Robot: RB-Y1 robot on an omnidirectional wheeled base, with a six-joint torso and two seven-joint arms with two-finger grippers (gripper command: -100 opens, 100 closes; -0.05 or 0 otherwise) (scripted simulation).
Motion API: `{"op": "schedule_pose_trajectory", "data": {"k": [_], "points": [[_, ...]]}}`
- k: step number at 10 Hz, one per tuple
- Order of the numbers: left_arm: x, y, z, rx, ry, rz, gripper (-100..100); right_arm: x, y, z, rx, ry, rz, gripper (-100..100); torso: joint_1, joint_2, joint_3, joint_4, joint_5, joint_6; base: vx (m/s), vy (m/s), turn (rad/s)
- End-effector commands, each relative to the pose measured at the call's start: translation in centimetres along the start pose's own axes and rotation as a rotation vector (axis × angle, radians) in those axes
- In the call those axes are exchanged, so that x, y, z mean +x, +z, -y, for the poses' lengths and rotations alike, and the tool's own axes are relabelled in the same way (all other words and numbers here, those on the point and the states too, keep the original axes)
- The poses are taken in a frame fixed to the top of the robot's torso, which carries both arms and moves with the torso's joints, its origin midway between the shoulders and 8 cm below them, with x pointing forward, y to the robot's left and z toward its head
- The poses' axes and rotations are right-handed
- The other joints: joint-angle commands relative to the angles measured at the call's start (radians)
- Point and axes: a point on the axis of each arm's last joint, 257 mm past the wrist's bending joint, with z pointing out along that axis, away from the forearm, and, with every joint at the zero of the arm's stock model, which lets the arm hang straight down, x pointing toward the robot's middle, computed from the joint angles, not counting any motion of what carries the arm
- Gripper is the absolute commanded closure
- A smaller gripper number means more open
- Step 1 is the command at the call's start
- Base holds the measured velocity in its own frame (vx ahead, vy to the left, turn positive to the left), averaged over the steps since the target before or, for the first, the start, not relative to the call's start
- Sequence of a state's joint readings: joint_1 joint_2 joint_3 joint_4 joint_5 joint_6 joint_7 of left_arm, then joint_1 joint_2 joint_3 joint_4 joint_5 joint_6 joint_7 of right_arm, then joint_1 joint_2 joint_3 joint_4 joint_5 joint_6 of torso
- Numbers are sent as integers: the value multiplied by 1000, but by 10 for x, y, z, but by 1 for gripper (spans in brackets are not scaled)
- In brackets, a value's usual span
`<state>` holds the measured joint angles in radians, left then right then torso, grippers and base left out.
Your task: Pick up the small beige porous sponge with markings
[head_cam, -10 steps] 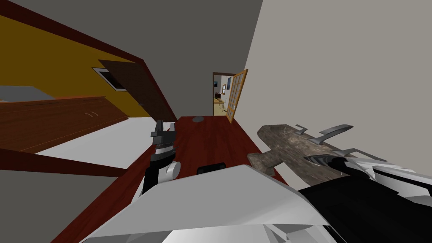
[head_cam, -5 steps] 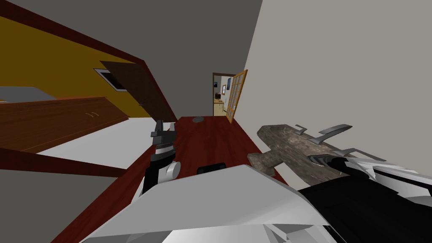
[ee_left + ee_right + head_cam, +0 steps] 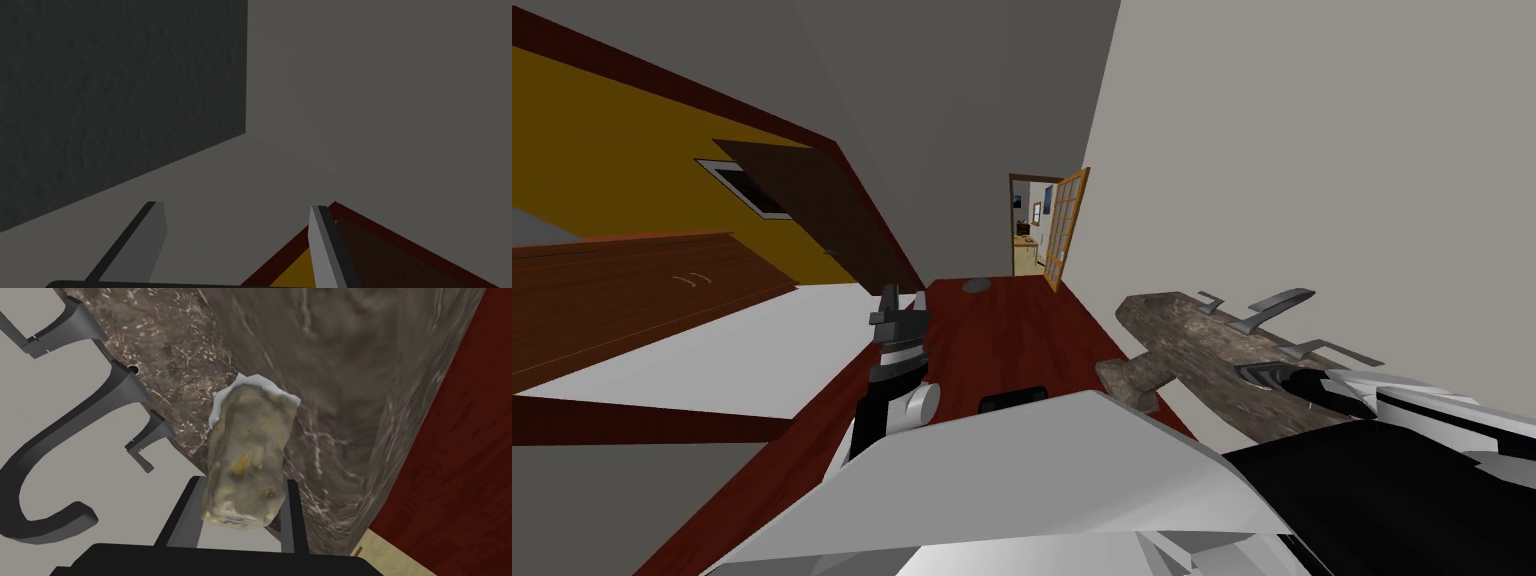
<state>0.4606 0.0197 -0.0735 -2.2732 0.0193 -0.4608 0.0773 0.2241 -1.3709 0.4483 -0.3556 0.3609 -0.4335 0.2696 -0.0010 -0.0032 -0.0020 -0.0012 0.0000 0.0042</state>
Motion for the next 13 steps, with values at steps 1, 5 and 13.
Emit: {"op": "schedule_pose_trajectory", "data": {"k": [1, 5, 13], "points": [[0, 0, 0, 0, 0, 0, 0, -7, 0, 0, 1, -13, 14, 100, 0, 0, 0, 0, 0, 0, 58, -3, 4], [0, 0, 0, 0, 0, 0, 0, -31, 5, -16, -37, -33, 61, 100, 1, -2, -1, -1, 0, -6, 44, 0, -105], [0, 0, 0, 0, 0, 0, 0, -80, 7, -29, -77, -50, 168, 100, 1, -2, -3, -3, 1, -2, 51, 3, -112]]}}
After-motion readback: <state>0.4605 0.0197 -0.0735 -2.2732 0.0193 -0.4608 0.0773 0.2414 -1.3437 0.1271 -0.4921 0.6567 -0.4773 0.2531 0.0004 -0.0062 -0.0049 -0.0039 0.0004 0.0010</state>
